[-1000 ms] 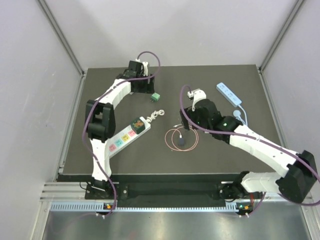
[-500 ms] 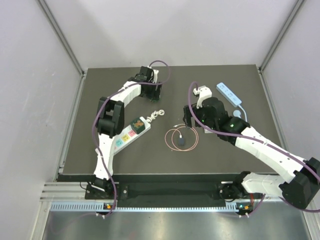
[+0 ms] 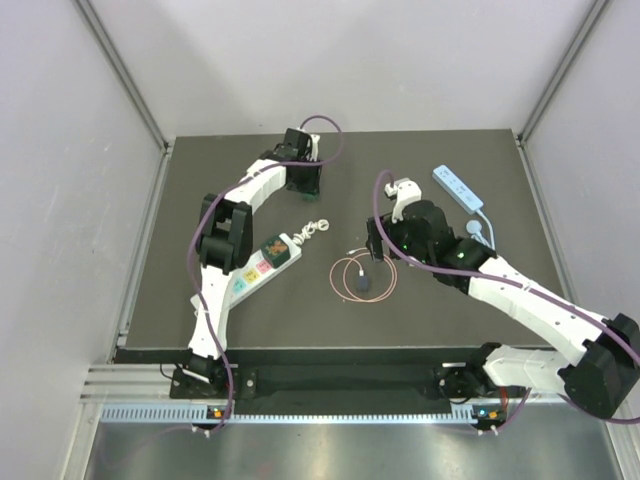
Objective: Insert the plug
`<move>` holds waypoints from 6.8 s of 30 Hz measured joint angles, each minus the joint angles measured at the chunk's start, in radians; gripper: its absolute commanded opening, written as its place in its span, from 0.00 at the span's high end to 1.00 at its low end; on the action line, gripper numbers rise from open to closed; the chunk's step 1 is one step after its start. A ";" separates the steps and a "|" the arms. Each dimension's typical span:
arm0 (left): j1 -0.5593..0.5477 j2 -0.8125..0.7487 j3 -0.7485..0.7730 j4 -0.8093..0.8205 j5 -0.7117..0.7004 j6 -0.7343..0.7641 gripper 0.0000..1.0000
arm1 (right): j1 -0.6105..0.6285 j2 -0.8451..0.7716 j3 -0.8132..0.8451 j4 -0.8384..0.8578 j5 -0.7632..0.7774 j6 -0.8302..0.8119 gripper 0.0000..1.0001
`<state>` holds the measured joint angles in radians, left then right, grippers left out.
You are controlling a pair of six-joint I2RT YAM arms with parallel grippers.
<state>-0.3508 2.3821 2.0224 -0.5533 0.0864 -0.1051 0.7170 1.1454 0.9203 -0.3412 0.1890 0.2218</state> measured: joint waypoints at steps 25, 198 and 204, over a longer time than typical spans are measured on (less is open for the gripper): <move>-0.114 -0.711 -0.806 0.786 0.410 -1.245 1.00 | 0.071 0.055 -0.172 0.743 0.056 0.023 0.31; 0.181 -0.999 -0.970 -0.397 0.208 0.764 1.00 | -0.263 -0.434 -0.372 0.586 -0.829 0.284 0.00; 0.190 -1.007 -1.004 -0.322 0.185 0.777 1.00 | -0.264 -0.434 -0.373 0.586 -0.838 0.283 0.00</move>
<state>-0.1612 1.3750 1.0187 -0.8749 0.2710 0.6720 0.4534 0.7116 0.5476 0.2451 -0.6491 0.5049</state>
